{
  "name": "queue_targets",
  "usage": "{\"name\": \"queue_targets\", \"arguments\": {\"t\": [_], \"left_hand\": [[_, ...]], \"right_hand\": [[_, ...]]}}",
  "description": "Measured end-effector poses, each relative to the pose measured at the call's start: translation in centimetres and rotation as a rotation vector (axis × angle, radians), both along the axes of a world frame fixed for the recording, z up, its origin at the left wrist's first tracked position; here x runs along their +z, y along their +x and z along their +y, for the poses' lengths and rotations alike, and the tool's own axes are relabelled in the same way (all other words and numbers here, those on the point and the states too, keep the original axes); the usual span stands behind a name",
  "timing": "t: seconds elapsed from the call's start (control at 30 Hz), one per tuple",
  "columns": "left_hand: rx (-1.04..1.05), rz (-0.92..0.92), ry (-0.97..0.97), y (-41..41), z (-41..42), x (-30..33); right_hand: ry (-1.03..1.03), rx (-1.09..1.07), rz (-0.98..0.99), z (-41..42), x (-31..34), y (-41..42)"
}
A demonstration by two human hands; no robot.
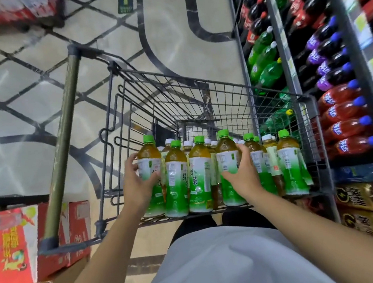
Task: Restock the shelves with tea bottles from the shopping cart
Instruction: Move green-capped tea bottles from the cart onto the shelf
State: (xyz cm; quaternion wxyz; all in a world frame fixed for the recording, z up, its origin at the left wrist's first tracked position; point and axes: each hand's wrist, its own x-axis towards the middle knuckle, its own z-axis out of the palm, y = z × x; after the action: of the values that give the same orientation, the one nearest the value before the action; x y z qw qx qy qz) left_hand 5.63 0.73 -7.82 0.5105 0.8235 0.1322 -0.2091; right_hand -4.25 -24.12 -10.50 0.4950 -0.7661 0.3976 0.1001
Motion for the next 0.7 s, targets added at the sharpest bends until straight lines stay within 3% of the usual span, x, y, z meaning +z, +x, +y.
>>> {"name": "queue_targets", "arguments": {"t": [0.33,0.7], "left_hand": [[-0.188,-0.004,-0.254,2.6,-4.9,4.9],[-0.586,-0.021,-0.346,-3.4,-14.4,5.8]], "right_hand": [[0.012,-0.246,-0.186,-1.7,4.5,-2.4],[-0.042,-0.518,-0.34,-2.5,7.7,-11.1]]}}
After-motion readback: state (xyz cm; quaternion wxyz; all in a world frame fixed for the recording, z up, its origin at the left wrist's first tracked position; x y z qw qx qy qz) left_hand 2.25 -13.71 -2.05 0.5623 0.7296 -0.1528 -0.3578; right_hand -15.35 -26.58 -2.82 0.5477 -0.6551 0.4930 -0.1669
